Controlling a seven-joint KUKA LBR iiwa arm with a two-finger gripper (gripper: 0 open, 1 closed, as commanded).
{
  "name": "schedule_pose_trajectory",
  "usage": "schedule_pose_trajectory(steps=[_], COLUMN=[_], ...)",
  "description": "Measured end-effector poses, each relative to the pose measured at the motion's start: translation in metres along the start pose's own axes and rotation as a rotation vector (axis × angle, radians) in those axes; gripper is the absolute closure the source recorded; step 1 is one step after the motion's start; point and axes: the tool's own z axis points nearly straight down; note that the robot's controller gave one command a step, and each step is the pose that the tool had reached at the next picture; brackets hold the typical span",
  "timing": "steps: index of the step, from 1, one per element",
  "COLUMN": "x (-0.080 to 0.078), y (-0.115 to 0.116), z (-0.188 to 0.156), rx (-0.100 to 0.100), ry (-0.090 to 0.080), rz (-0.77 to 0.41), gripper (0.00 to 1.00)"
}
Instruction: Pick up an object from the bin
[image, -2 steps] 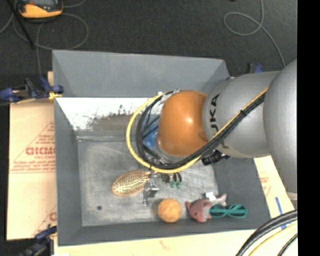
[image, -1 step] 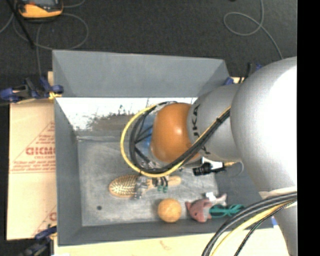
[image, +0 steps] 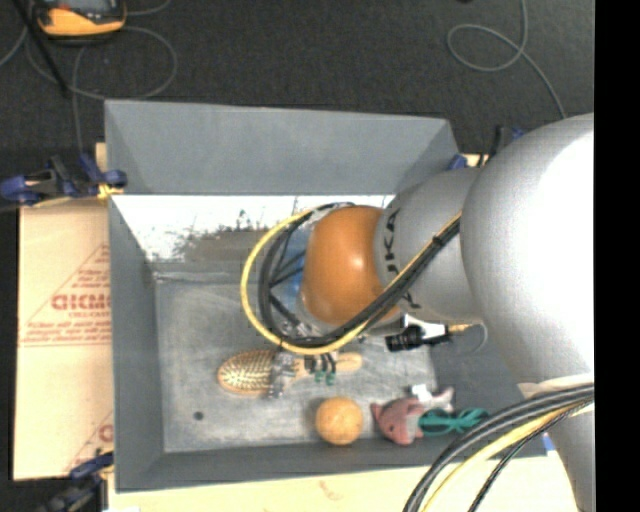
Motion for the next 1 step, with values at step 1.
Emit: schedule_pose_trajectory(steps=[1], x=[0.0082], y=[-0.0073], z=[-0.1475], rx=[0.009], ry=[0.026], rz=[0.04], gripper=[1.0])
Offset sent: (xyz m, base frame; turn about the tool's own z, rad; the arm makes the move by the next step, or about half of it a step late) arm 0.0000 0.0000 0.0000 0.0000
